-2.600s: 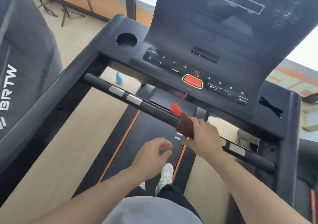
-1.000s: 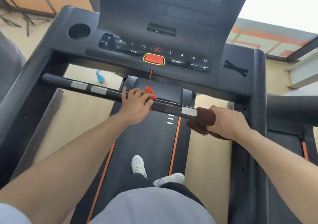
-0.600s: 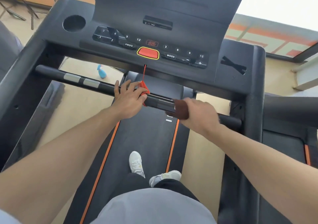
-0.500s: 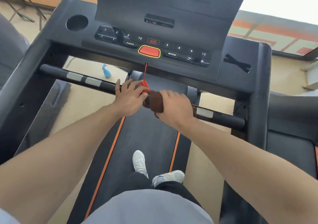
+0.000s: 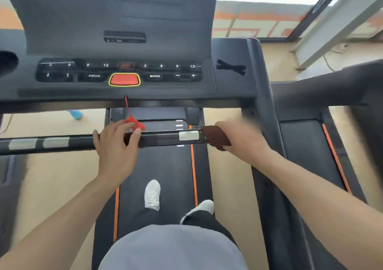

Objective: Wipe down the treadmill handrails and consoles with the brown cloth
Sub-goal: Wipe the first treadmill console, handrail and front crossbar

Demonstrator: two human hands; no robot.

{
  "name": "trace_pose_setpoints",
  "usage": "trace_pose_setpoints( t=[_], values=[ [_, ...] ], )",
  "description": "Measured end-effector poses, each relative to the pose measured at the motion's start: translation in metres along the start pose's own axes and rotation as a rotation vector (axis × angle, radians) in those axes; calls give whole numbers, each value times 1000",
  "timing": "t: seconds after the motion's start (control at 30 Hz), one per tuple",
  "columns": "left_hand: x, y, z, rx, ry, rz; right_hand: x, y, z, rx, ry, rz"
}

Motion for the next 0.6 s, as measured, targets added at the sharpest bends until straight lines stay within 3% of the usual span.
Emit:
trace_pose_setpoints(
  t=[0.07,0.2,0.27,0.33,0.43,0.5,0.6],
  values=[
    [-4,-6,16,73,-173,-15,2,-16,14,41,58,-17],
    [16,-19,56,168,-398,-202,-6,-34,8,164,306,21],
    [45,-25,67,51,-475,-405,-17,-58,13,427,598,104],
    [86,-42,67,-187,-526,-672,-26,-86,-1,667,858,139],
    [129,-80,68,-584,-640,-959,-42,-115,-52,770,1129,126],
    [144,-98,84,-743,-779,-1035,-41,-138,-84,839,1284,101],
    [153,-115,101,-819,-864,-964,-31,-170,-127,855,1392,-8]
  ],
)
Point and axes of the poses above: each hand's wrist, its own y-axis towards the middle knuckle, its own x-axis out of the palm, z = x × y, the point moved 10 cm from there along y, towards the middle knuckle, and after that the axes turned 15 degrees about -y, right-handed, at the moved point
